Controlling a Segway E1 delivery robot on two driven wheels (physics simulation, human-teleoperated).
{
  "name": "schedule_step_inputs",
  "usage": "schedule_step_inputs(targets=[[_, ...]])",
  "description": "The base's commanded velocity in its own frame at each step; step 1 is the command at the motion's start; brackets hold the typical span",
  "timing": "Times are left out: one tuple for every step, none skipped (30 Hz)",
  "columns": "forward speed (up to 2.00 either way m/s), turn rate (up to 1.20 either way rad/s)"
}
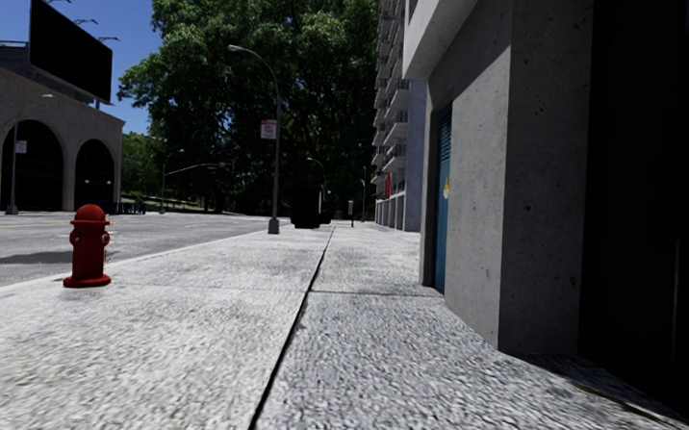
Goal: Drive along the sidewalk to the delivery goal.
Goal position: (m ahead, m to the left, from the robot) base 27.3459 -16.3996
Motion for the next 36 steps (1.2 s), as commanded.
schedule_step_inputs(targets=[[2.00, 0.00], [2.00, 0.00], [2.00, 0.00], [2.00, 0.00], [2.00, 0.00], [2.00, 0.00], [2.00, 0.00], [2.00, 0.00], [2.00, 0.00], [2.00, 0.00], [2.00, 0.00], [2.00, 0.00], [2.00, 0.00], [2.00, 0.00], [2.00, 0.00], [2.00, 0.00], [2.00, 0.00], [2.00, 0.00], [2.00, 0.00], [2.00, 0.00], [2.00, 0.00], [2.00, 0.00], [2.00, 0.00], [2.00, 0.00], [2.00, 0.00], [2.00, 0.00], [2.00, 0.00], [2.00, 0.00], [2.00, 0.00], [2.00, 0.00], [2.00, 0.00], [2.00, 0.00], [2.00, 0.00], [2.00, 0.00], [2.00, 0.00], [2.00, 0.00]])
